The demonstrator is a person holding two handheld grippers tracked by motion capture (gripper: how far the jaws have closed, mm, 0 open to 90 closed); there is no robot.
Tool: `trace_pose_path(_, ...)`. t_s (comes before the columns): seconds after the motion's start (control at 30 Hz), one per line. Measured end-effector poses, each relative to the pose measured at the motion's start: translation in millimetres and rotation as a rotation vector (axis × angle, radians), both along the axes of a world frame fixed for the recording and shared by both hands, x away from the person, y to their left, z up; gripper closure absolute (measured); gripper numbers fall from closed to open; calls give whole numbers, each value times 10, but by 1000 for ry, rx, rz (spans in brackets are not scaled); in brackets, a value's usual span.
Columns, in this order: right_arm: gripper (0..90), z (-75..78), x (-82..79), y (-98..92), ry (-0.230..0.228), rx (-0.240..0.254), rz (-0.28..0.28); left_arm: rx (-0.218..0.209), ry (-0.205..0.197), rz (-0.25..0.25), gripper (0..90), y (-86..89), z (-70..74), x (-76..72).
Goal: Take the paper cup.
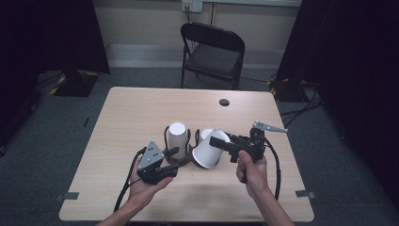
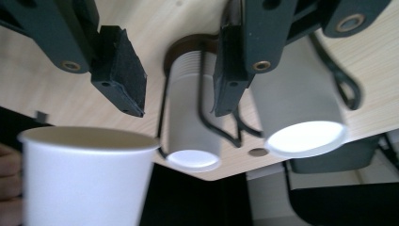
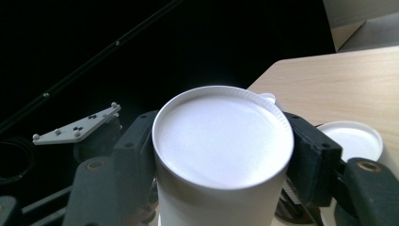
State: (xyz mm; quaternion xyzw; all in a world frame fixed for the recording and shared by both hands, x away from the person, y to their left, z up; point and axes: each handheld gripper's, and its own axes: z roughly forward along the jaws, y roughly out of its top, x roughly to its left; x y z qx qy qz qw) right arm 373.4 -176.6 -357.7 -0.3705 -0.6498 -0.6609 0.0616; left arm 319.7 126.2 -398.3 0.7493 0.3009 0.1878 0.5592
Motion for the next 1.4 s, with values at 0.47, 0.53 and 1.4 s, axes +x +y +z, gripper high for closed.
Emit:
trace_pose_path(0.47, 343, -74, -47, 172, 99, 64, 74, 9, -118, 47, 654, -106, -5, -185)
trace_pose_path(0.53, 343, -81, -50, 192, 111, 67, 88, 15, -140, 45, 643, -128, -2, -206)
trace_pose_path(1.4, 319, -225, -72, 430, 215, 98, 191, -14, -167, 34, 781, -90, -4, -232)
